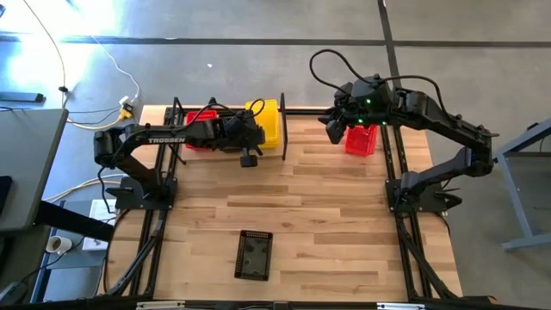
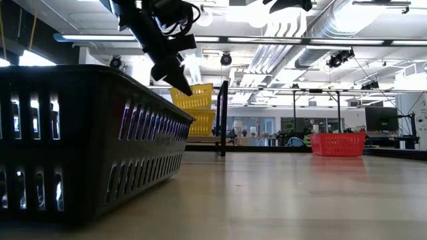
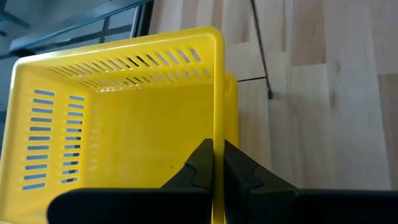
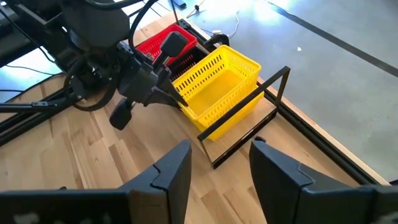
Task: Stack baskets on shelf by color
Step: Stack the yellow bin on top of the yellow bin
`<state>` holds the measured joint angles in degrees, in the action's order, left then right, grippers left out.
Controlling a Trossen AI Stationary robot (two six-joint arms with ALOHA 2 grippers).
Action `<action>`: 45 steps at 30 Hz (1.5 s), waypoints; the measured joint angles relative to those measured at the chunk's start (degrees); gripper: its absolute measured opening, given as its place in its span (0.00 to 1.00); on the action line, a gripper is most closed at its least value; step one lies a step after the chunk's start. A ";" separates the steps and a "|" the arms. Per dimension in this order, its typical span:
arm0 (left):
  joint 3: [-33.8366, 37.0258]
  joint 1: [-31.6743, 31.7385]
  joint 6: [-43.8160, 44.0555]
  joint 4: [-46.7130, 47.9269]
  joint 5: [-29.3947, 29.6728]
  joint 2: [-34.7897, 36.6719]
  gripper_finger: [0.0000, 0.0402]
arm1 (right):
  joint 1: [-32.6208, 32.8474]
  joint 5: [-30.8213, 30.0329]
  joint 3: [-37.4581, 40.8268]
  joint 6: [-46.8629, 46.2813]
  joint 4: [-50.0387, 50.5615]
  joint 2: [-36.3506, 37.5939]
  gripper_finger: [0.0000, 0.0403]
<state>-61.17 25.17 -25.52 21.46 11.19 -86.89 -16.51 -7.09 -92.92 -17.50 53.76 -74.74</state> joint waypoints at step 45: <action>0.00 0.26 -0.22 -2.61 0.29 -0.01 0.31 | 0.00 -0.04 0.00 -0.46 0.00 -0.02 0.36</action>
<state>-61.17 25.43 -25.74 18.85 11.48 -86.90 -16.51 -7.13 -92.92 -17.96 53.76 -74.76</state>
